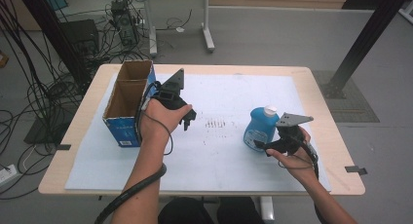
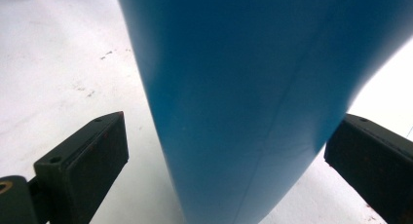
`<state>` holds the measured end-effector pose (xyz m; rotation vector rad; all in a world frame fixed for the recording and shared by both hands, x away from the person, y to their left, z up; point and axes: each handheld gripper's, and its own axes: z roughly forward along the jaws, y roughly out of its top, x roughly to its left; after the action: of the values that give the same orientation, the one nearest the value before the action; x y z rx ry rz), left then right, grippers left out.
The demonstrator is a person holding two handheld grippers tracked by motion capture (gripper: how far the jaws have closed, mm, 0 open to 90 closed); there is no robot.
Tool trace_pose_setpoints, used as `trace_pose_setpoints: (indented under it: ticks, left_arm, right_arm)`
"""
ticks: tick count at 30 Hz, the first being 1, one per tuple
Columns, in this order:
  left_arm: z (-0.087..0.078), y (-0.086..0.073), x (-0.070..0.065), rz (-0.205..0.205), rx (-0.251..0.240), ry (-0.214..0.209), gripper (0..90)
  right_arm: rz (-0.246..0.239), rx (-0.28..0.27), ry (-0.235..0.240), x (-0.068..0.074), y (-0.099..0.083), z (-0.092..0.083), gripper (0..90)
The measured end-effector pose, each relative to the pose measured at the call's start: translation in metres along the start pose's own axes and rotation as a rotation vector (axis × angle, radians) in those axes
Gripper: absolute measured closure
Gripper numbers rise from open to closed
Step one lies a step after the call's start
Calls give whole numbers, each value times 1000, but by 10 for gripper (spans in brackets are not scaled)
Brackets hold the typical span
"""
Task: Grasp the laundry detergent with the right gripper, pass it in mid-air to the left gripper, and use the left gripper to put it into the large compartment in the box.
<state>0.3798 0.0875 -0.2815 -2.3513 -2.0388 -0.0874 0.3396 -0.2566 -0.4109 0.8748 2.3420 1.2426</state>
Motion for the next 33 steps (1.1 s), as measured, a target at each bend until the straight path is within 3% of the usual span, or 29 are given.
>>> trace_pose_setpoints:
  ticks: [33]
  left_arm:
    - [-3,1,-2,7,-10,-2,57]
  right_arm:
    - [-12,-36,2,0,5,-3,19]
